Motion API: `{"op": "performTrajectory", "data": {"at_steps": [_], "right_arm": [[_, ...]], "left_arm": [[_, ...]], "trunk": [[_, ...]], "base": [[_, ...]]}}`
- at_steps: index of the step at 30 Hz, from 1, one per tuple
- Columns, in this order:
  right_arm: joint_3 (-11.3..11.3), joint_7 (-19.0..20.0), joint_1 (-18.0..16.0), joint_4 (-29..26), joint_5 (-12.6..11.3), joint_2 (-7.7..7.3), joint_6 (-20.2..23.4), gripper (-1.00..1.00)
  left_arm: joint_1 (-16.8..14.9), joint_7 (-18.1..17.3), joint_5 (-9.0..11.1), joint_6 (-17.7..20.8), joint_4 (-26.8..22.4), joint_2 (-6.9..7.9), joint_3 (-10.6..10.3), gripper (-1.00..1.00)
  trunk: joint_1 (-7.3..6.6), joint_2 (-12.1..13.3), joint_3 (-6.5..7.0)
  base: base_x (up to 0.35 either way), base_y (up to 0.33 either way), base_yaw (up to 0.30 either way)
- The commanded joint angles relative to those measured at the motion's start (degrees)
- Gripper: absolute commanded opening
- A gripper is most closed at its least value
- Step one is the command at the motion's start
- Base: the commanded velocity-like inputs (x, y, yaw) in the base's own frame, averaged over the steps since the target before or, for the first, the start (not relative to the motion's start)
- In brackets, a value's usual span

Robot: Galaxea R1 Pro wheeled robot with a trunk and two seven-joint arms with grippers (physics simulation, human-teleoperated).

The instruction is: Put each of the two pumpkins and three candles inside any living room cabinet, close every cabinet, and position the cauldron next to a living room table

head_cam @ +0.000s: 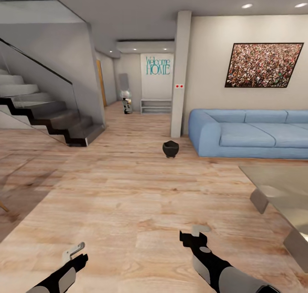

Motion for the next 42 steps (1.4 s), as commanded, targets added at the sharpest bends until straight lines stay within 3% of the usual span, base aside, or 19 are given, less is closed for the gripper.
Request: {"op": "performTrajectory", "data": {"at_steps": [1,10,33,42], "right_arm": [[0.5,-0.3,-0.05,0.04,-0.41,0.0,-0.2,1.0],[0.5,-0.32,-0.05,0.22,-0.32,0.08,-0.28,1.0],[0.68,-0.05,-0.05,0.04,-0.59,0.07,-0.21,1.0],[0.68,0.01,-0.05,0.04,-0.8,0.01,-0.24,1.0]], "left_arm": [[-0.02,0.16,0.32,-0.23,0.0,-0.06,-0.34,1.0],[-0.02,0.11,0.42,-2.02,0.16,0.03,-0.46,1.0],[-0.02,0.11,0.46,-2.17,0.37,-0.36,-0.96,1.0],[-0.01,0.11,0.46,-2.11,0.36,-0.39,-0.96,1.0]], "trunk": [[0.03,-0.02,-0.06],[0.03,-0.02,-0.06],[0.03,-0.02,-0.06],[0.03,-0.02,-0.06]], "base": [[0.31,0.191,0.0],[0.31,0.192,0.0],[0.31,0.192,0.0],[0.31,0.192,-0.179]]}}
